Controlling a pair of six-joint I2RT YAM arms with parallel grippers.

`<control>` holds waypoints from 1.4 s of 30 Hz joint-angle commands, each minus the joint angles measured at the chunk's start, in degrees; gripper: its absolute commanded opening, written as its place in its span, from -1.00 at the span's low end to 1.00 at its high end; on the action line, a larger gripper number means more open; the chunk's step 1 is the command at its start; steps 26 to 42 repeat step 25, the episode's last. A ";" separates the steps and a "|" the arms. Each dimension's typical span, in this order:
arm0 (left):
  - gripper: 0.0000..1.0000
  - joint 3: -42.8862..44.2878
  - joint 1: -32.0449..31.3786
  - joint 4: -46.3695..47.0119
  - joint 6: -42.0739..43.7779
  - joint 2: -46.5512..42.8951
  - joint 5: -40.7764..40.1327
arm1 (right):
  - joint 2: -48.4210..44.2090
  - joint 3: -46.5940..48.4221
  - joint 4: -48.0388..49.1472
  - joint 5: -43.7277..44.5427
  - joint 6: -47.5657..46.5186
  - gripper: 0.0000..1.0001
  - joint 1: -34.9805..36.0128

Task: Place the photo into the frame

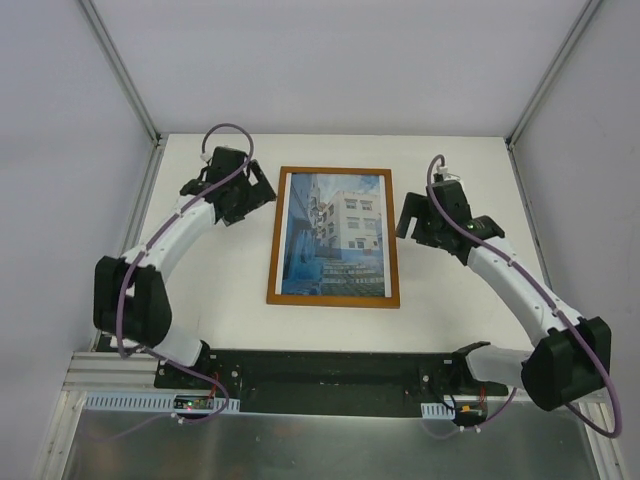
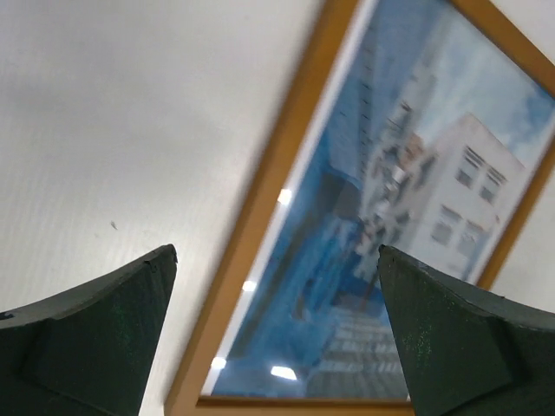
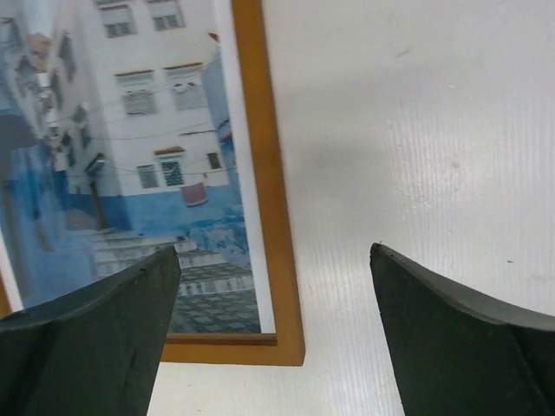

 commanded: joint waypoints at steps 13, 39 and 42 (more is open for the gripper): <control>0.98 -16.05 -10.63 -10.89 18.85 -32.42 -0.51 | -17.06 -13.11 5.24 1.90 -1.43 0.92 6.34; 0.98 -14.74 -10.63 -10.81 19.74 -32.78 0.90 | -19.01 -13.91 5.24 2.52 -0.29 0.92 6.08; 0.98 -14.74 -10.63 -10.81 19.74 -32.78 0.90 | -19.01 -13.91 5.24 2.52 -0.29 0.92 6.08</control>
